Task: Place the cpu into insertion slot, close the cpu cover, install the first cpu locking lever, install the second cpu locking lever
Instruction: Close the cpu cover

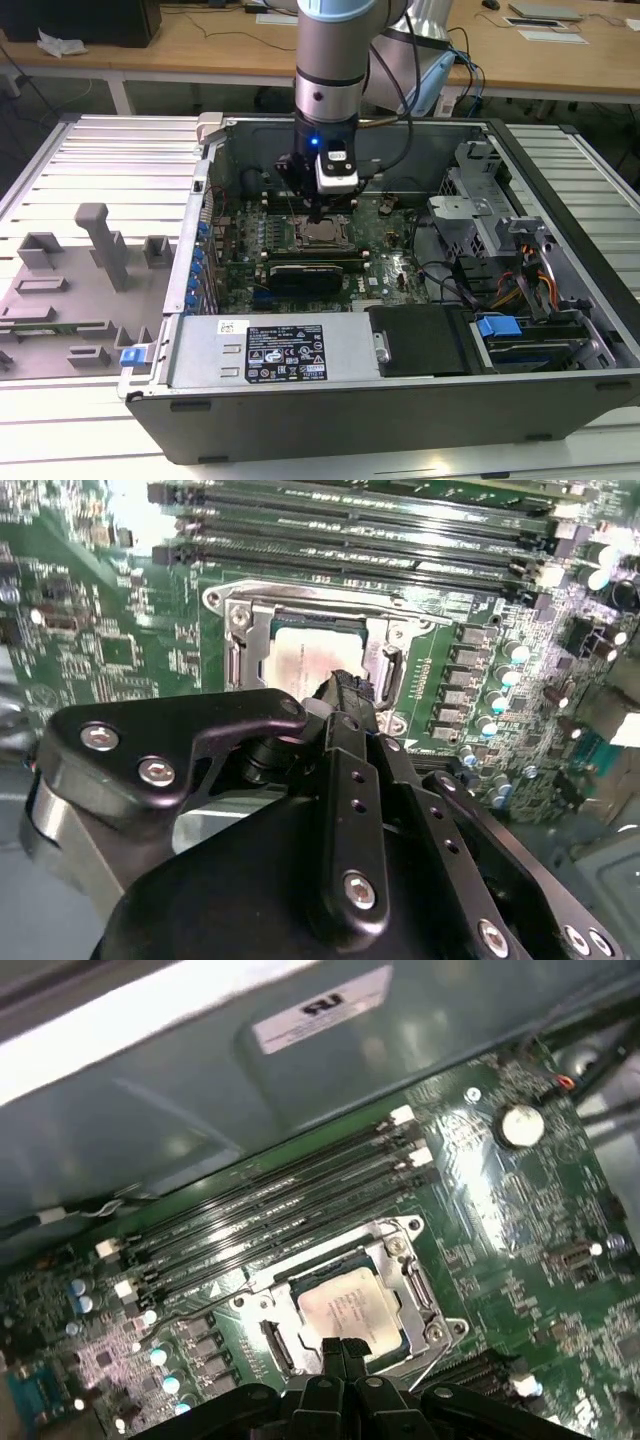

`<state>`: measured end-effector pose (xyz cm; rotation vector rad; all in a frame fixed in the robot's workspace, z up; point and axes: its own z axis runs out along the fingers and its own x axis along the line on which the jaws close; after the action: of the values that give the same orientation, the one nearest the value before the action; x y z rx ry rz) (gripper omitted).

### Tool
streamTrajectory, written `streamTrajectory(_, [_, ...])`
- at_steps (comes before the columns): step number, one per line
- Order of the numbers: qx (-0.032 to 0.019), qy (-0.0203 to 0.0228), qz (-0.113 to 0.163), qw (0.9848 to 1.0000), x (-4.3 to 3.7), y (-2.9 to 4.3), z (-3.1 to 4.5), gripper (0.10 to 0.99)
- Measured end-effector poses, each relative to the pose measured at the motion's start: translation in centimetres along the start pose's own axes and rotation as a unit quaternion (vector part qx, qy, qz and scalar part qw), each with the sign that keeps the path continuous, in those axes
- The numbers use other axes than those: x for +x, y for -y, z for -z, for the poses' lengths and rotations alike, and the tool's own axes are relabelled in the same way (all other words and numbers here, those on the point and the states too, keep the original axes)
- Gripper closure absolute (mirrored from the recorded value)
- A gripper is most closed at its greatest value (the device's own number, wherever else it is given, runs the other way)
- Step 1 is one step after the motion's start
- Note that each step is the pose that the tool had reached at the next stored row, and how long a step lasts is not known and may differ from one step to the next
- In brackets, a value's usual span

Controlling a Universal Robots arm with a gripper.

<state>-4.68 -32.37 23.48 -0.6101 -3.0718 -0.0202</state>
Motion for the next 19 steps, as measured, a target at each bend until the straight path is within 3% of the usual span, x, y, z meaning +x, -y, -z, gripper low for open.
streamTrajectory(2, [-0.0067,0.0072,0.016,0.9998,0.00,0.00,0.00,0.980])
streamTrajectory(6, [-0.0182,0.0353,0.029,0.9988,0.00,0.00,-0.01,0.980])
streamTrajectory(7, [-0.0193,0.0378,0.033,0.9985,0.00,0.00,-0.02,0.980])
streamTrajectory(10, [-0.0201,0.0372,0.066,0.9969,0.00,0.00,-0.08,0.980])
streamTrajectory(15, [-0.0154,0.0360,0.137,0.9898,0.00,0.00,-0.22,0.980])
streamTrajectory(16, [-0.0135,0.0361,0.149,0.9880,0.00,0.00,-0.26,0.980])
streamTrajectory(18, [-0.0090,0.0361,0.182,0.9827,0.02,0.01,-0.34,0.980])
streamTrajectory(19, [-0.0057,0.0365,0.192,0.9807,0.04,0.02,-0.37,0.980])
